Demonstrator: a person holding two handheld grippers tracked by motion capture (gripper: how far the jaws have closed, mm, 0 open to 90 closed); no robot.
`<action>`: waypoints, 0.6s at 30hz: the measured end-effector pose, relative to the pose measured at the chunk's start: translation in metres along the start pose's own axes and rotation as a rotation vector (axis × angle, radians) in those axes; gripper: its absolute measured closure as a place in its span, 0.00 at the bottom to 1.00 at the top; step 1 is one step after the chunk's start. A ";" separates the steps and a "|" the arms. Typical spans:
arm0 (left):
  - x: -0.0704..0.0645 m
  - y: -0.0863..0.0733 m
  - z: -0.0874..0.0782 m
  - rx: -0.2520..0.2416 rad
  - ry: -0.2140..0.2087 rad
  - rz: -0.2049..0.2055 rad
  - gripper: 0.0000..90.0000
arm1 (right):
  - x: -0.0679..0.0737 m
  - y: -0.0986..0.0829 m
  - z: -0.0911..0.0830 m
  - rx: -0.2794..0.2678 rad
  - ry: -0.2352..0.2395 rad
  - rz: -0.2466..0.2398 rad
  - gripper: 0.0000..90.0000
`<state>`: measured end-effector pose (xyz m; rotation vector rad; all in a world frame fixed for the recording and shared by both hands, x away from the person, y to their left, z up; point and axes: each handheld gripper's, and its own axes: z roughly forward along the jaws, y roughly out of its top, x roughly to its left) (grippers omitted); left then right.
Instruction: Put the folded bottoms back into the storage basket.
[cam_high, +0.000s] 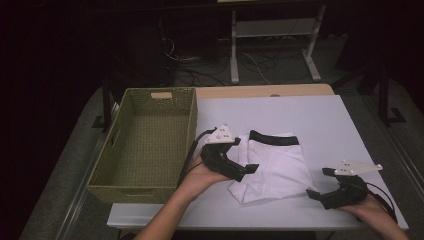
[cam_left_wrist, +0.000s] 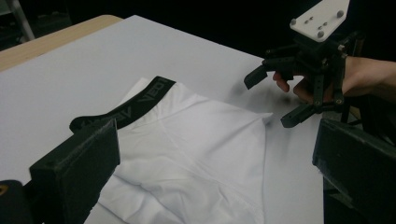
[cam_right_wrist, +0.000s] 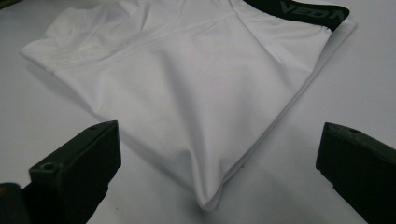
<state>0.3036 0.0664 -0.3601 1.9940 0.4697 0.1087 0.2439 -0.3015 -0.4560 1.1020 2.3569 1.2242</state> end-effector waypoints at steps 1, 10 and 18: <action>-0.001 -0.001 0.002 0.003 0.000 -0.001 0.01 | 0.000 0.000 0.000 0.001 0.001 0.001 0.00; -0.002 -0.014 0.013 0.017 0.020 -0.023 0.01 | 0.001 0.000 0.000 0.004 0.005 0.002 0.00; -0.001 -0.027 0.023 0.043 0.040 -0.034 0.01 | 0.001 0.000 0.000 0.005 0.005 -0.002 0.00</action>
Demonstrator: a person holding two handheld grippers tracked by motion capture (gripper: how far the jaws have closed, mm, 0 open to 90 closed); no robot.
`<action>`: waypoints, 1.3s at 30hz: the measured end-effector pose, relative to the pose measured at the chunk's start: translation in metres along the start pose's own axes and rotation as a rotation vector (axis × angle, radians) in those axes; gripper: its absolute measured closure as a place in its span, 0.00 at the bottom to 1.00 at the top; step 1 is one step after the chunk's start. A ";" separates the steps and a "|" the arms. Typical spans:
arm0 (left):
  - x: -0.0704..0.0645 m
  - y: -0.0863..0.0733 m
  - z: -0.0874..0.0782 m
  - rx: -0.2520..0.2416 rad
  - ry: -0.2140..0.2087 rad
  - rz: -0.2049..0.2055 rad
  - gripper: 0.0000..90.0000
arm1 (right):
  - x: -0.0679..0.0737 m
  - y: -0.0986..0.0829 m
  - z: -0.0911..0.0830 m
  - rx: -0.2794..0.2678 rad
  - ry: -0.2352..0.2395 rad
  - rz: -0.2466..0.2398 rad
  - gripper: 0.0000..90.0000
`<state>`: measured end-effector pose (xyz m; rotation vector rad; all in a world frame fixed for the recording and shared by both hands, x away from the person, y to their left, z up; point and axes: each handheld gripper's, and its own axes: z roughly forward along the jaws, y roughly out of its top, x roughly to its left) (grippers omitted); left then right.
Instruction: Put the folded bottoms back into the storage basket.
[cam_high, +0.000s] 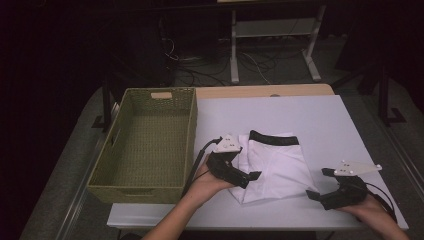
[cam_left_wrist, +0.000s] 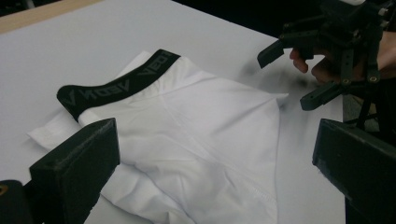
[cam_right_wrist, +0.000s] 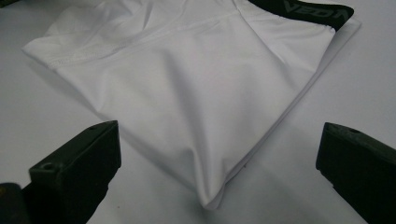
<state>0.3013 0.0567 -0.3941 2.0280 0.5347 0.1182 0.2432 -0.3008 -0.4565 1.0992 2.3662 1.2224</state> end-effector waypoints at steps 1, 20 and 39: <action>0.000 -0.002 0.001 0.004 0.000 0.000 0.01 | 0.000 0.000 0.000 0.000 0.001 -0.001 0.00; 0.010 -0.028 0.022 0.065 0.049 -0.027 0.01 | 0.000 -0.001 0.001 0.003 0.007 -0.006 0.00; 0.033 -0.027 0.038 0.062 0.121 -0.071 0.01 | -0.001 -0.001 0.002 0.003 0.010 -0.006 0.00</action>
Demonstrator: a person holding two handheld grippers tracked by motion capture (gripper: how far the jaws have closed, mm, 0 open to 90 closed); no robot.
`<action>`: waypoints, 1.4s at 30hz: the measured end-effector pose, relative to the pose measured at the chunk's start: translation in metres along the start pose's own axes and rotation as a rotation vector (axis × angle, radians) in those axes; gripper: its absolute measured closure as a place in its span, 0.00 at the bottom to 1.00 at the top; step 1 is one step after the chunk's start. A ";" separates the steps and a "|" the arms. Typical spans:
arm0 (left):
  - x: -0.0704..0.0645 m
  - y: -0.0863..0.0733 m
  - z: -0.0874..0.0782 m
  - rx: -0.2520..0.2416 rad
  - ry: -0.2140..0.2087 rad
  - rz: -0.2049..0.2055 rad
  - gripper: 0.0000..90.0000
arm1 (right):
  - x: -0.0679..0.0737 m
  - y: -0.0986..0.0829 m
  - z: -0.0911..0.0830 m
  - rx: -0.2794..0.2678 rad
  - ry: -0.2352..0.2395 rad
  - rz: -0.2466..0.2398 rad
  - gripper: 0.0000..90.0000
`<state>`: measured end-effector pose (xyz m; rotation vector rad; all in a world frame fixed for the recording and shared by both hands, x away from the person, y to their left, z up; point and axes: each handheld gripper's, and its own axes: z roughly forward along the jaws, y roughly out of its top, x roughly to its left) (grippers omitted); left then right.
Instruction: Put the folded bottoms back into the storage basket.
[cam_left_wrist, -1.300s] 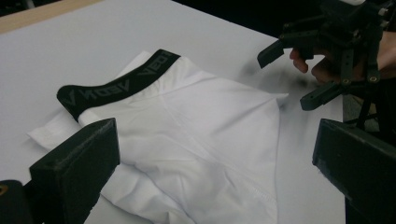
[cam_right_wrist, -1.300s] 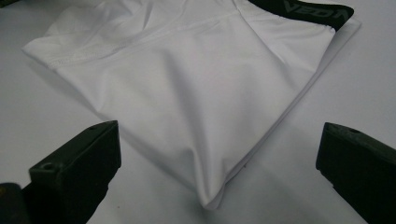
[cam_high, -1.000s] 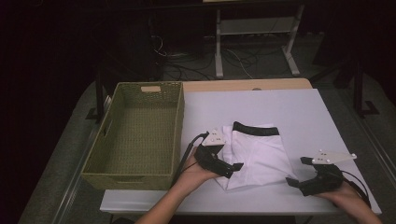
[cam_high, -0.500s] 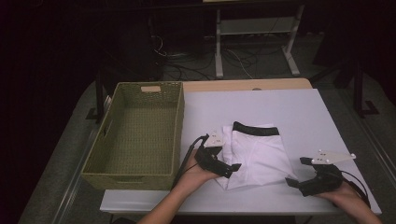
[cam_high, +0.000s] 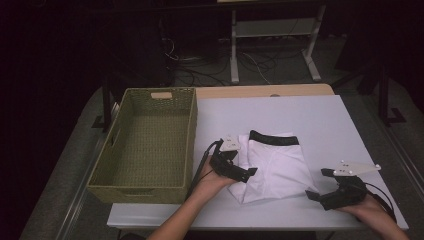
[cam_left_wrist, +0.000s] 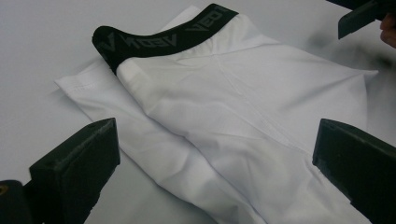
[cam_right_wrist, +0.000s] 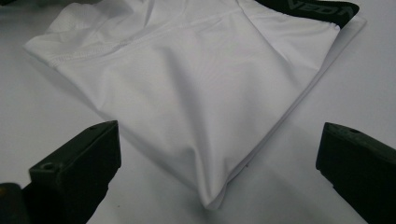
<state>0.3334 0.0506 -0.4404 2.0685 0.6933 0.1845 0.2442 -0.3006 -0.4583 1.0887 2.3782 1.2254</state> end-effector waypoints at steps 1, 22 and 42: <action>0.001 0.001 0.001 0.000 0.003 -0.004 0.01 | 0.000 0.000 0.000 0.000 0.000 0.000 0.00; 0.026 0.018 0.022 -0.002 0.067 -0.039 0.01 | 0.000 0.000 0.000 0.000 -0.001 0.001 0.00; 0.054 0.032 0.046 0.018 0.097 -0.077 0.15 | -0.001 -0.002 0.000 0.003 -0.001 0.000 0.00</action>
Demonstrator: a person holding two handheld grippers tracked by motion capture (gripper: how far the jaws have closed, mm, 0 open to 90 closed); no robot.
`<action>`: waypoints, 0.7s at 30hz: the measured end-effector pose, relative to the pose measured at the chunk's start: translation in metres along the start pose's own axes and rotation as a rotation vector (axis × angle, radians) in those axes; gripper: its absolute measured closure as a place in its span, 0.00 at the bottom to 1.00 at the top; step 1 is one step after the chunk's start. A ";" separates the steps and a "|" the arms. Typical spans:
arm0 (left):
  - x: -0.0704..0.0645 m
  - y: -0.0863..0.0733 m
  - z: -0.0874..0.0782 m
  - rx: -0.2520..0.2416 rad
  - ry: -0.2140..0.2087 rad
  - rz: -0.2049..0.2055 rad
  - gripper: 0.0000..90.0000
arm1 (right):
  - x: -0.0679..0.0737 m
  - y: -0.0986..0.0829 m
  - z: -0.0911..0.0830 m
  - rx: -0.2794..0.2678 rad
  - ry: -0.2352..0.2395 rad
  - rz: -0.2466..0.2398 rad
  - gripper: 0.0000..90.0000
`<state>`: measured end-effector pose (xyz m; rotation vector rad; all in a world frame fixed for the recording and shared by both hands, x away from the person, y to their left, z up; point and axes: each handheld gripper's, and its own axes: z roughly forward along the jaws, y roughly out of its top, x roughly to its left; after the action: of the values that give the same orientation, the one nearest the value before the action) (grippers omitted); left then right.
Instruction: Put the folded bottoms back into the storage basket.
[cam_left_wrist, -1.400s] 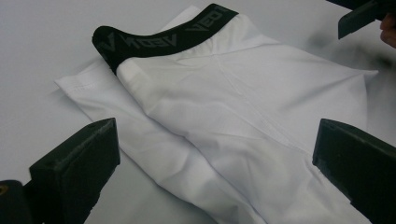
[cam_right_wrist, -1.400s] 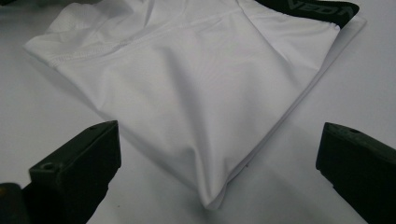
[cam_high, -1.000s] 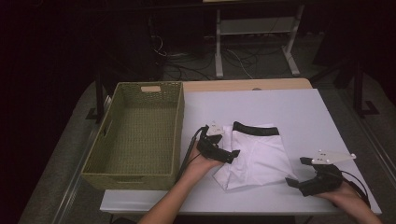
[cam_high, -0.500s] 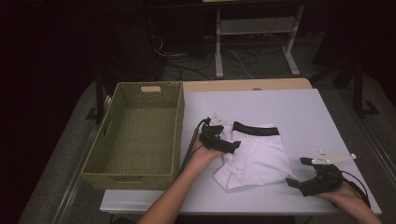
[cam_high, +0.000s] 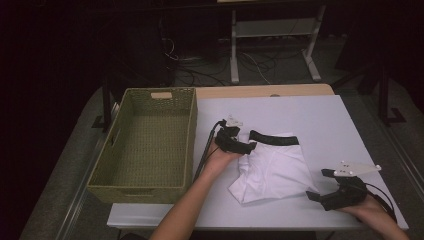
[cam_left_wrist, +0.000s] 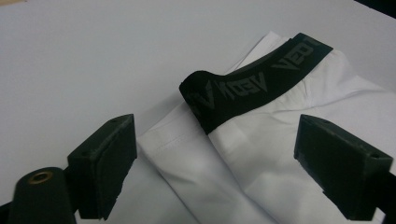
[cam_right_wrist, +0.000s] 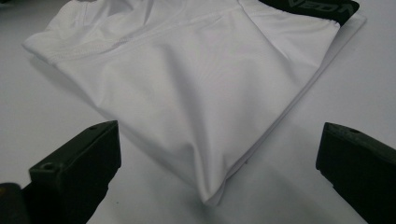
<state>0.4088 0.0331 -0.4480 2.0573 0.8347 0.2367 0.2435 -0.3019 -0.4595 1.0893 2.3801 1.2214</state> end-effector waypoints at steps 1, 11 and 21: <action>0.001 0.001 0.002 0.007 0.000 -0.001 0.15 | 0.000 0.000 0.000 -0.001 0.001 0.001 0.00; 0.008 0.003 0.015 0.042 0.018 -0.015 0.15 | 0.000 -0.001 0.000 0.000 -0.001 0.000 0.00; 0.014 0.005 0.024 0.059 0.021 -0.030 0.17 | -0.001 -0.001 0.000 0.003 0.000 -0.003 0.00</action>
<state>0.4321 0.0242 -0.4604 2.0990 0.8943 0.2196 0.2433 -0.3028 -0.4605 1.0855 2.3835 1.2179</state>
